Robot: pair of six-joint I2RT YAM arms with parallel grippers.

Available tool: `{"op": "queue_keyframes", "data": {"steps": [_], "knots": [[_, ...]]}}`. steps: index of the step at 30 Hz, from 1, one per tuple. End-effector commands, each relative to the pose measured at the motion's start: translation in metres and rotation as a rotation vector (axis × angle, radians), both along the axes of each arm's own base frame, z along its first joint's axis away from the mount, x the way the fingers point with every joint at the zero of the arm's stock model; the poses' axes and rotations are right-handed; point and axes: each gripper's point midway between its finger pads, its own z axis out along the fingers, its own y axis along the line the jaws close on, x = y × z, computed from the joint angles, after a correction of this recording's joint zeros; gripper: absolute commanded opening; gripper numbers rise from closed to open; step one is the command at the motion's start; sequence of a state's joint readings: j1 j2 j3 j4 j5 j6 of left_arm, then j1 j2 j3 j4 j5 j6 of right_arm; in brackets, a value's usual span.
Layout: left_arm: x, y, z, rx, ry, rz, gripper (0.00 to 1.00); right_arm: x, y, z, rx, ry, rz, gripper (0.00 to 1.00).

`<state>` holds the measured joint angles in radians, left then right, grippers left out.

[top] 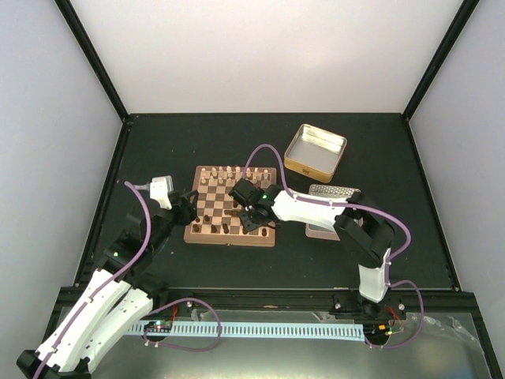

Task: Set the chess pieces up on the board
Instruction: Place the chess piece on the chessboard, then pick up the chess piece from the chessboard.

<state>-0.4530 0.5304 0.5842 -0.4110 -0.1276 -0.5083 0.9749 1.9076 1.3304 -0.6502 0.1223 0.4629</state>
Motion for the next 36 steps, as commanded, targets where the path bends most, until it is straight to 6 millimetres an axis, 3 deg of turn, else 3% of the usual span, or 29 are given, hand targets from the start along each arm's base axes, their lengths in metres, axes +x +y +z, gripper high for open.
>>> {"op": "queue_keyframes", "data": {"steps": [1,9,16,21,27,36], "knots": [[0.001,-0.003,0.001,-0.004,-0.008,-0.014,0.65,0.011,0.009,0.044,0.095,-0.08,-0.045,0.29],[0.006,-0.038,-0.012,0.004,0.074,-0.191,0.67,0.023,-0.013,0.083,0.238,-0.184,-0.214,0.33],[0.02,-0.091,-0.051,-0.006,0.345,-0.41,0.63,0.022,-0.034,0.085,0.292,-0.192,-0.282,0.34],[0.04,-0.11,-0.087,0.061,0.559,-0.423,0.56,0.018,-0.047,0.078,0.318,-0.188,-0.314,0.34],[0.054,-0.12,-0.13,0.214,0.74,-0.39,0.44,0.01,-0.057,0.065,0.331,-0.162,-0.332,0.34],[0.059,-0.114,-0.161,0.327,0.837,-0.33,0.35,0.005,-0.063,0.056,0.33,-0.153,-0.335,0.33]]}}
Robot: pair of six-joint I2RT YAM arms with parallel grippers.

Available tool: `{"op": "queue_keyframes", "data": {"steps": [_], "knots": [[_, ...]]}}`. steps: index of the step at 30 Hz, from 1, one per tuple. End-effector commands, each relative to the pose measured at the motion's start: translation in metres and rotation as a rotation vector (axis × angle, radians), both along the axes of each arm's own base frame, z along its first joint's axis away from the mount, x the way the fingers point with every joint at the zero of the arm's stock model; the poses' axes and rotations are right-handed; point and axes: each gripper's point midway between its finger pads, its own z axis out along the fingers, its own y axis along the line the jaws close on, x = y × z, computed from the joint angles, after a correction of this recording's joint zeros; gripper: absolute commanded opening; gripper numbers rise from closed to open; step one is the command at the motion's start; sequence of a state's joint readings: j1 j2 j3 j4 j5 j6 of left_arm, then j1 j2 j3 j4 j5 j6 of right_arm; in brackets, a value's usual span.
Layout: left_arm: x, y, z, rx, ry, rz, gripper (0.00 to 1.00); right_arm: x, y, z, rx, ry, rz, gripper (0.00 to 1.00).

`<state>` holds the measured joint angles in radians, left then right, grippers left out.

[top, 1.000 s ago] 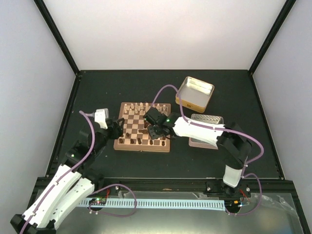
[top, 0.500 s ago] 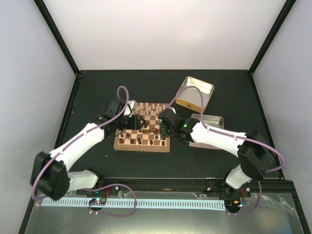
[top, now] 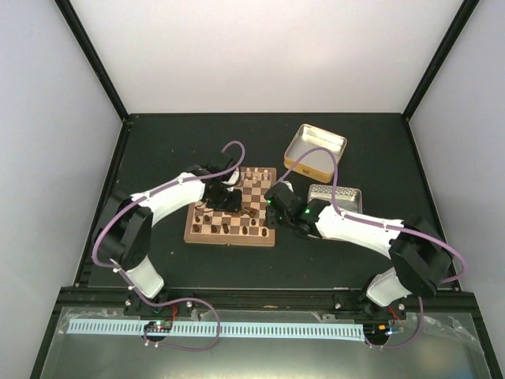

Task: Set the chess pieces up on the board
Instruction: Pick up the chess piece from the chessboard.

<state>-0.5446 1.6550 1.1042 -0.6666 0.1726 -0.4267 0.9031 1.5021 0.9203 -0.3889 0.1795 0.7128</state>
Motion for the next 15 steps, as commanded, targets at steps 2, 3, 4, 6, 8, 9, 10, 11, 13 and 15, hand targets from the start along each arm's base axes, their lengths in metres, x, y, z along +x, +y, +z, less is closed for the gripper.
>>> {"op": "queue_keyframes", "data": {"steps": [2,3,4,6,8,9,10,11,13,15], "knots": [[0.008,0.005,0.0,0.073,0.002,0.006,0.34,0.005,0.002,0.013,0.052,-0.036,-0.017,0.33],[0.01,0.005,-0.001,0.077,0.002,0.005,0.33,0.005,0.001,0.012,0.051,-0.036,-0.017,0.33],[0.011,0.005,-0.002,0.081,0.002,0.006,0.33,0.005,0.001,0.012,0.05,-0.035,-0.016,0.34],[0.014,0.004,-0.003,0.084,-0.002,0.002,0.33,0.005,0.0,0.012,0.049,-0.036,-0.019,0.33],[0.017,0.002,-0.005,0.086,-0.002,-0.004,0.33,0.005,-0.001,0.012,0.048,-0.038,-0.02,0.33],[0.018,0.001,-0.005,0.085,0.0,-0.007,0.33,0.004,-0.001,0.012,0.046,-0.038,-0.02,0.33],[0.02,0.0,-0.005,0.084,-0.002,-0.009,0.33,0.004,-0.001,0.012,0.045,-0.038,-0.02,0.33],[0.021,-0.001,-0.006,0.085,-0.004,-0.01,0.33,0.004,-0.002,0.011,0.043,-0.038,-0.022,0.34],[0.023,0.0,-0.006,0.097,-0.008,-0.009,0.32,0.004,-0.002,0.011,0.042,-0.037,-0.021,0.33],[0.026,0.001,-0.006,0.107,-0.011,-0.009,0.27,0.004,-0.002,0.01,0.041,-0.034,-0.022,0.33]]}}
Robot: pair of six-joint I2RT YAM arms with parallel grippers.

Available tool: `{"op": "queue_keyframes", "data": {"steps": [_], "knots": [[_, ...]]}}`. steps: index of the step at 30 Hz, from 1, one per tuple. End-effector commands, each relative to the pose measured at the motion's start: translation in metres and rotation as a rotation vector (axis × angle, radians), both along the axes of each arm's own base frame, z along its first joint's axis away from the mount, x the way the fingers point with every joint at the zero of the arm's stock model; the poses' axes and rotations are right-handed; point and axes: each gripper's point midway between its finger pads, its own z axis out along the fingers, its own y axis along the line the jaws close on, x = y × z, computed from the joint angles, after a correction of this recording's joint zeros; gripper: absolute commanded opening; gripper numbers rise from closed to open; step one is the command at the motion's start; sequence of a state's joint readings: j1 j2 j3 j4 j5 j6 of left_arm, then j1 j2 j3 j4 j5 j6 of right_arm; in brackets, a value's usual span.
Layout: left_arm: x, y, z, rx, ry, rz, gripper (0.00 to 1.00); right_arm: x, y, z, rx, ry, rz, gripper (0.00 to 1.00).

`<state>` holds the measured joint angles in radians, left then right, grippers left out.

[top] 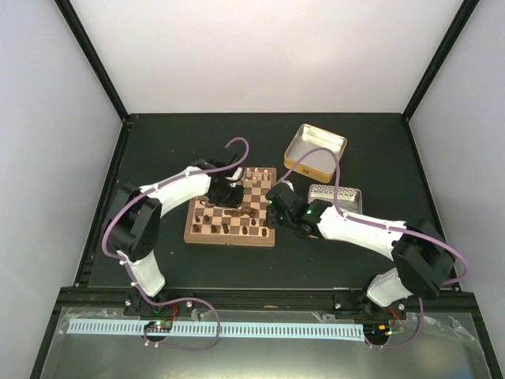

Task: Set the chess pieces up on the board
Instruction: Pick up the chess piece from the chessboard.

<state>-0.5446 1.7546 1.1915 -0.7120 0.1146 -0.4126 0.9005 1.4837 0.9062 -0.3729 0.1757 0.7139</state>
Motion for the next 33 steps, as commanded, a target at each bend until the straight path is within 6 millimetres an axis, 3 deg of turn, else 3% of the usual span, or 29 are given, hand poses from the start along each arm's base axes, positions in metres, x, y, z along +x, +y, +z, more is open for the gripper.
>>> {"op": "queue_keyframes", "data": {"steps": [1,10,20,26,33], "knots": [[0.011,-0.001,0.005,0.033,-0.027,-0.016,0.24,0.004,-0.002,0.006,0.022,-0.02,-0.022,0.33],[0.013,0.003,0.002,0.06,-0.029,-0.017,0.1,0.004,-0.003,0.004,0.012,-0.015,-0.022,0.33],[0.003,0.012,0.026,0.064,-0.068,-0.036,0.02,0.004,0.004,0.007,0.035,-0.013,-0.003,0.33],[-0.006,0.01,0.043,0.016,-0.098,-0.07,0.02,0.0,0.034,0.014,0.204,0.062,0.089,0.34],[-0.007,0.012,0.052,0.001,-0.122,-0.058,0.02,0.014,0.056,0.036,0.359,0.089,0.123,0.34]]}}
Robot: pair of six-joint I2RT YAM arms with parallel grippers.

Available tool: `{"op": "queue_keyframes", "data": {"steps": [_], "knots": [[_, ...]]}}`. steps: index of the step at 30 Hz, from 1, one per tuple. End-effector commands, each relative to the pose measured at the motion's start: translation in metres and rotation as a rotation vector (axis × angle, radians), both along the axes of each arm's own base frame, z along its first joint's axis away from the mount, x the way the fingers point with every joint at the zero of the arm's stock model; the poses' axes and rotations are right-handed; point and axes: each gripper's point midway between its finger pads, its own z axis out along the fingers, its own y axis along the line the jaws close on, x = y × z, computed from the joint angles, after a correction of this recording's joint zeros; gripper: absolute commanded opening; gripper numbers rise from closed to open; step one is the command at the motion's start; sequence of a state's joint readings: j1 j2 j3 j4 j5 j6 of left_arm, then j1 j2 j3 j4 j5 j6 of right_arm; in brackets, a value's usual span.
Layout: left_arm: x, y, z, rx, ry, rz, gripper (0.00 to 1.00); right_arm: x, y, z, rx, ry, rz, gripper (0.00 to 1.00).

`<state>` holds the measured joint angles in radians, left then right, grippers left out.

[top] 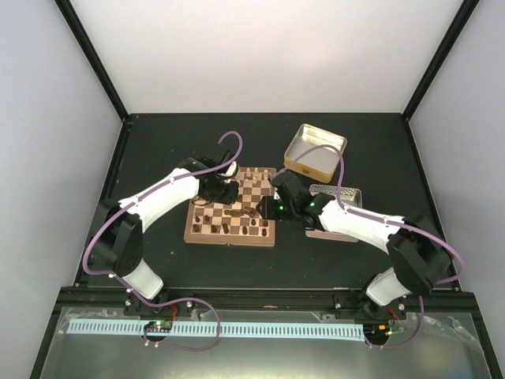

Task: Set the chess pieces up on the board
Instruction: Pick up the chess piece from the chessboard, then place the chess piece on the chessboard.

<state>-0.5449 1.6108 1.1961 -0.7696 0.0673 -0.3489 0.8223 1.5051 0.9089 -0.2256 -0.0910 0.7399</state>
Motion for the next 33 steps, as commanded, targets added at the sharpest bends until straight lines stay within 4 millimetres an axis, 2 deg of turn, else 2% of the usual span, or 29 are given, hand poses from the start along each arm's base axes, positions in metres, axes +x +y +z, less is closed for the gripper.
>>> {"op": "queue_keyframes", "data": {"steps": [1,4,7,11,15,18,27,33], "knots": [[-0.005,0.003,0.005,-0.001,-0.007,-0.008,0.02,0.008,0.025,0.021,0.114,0.003,0.049,0.35],[-0.009,0.012,0.008,0.011,-0.025,0.026,0.01,0.009,0.023,0.018,0.094,0.006,0.042,0.35],[-0.016,0.029,0.006,0.045,-0.041,0.078,0.02,0.008,0.016,0.012,0.065,0.005,0.023,0.35],[-0.034,0.05,0.0,0.075,-0.042,0.128,0.02,0.006,0.01,0.006,0.039,0.009,0.017,0.35],[-0.045,0.061,0.0,0.084,-0.053,0.148,0.02,0.005,0.007,0.002,0.024,0.015,0.013,0.35],[-0.046,0.063,0.0,0.082,-0.057,0.147,0.02,0.005,0.008,0.002,0.024,0.018,0.014,0.35],[-0.044,0.043,-0.014,0.009,0.01,0.091,0.02,0.004,0.005,0.005,0.026,0.014,0.008,0.35],[-0.043,0.044,-0.028,0.032,0.035,0.091,0.03,0.004,0.005,0.009,0.032,0.004,0.008,0.35]]}}
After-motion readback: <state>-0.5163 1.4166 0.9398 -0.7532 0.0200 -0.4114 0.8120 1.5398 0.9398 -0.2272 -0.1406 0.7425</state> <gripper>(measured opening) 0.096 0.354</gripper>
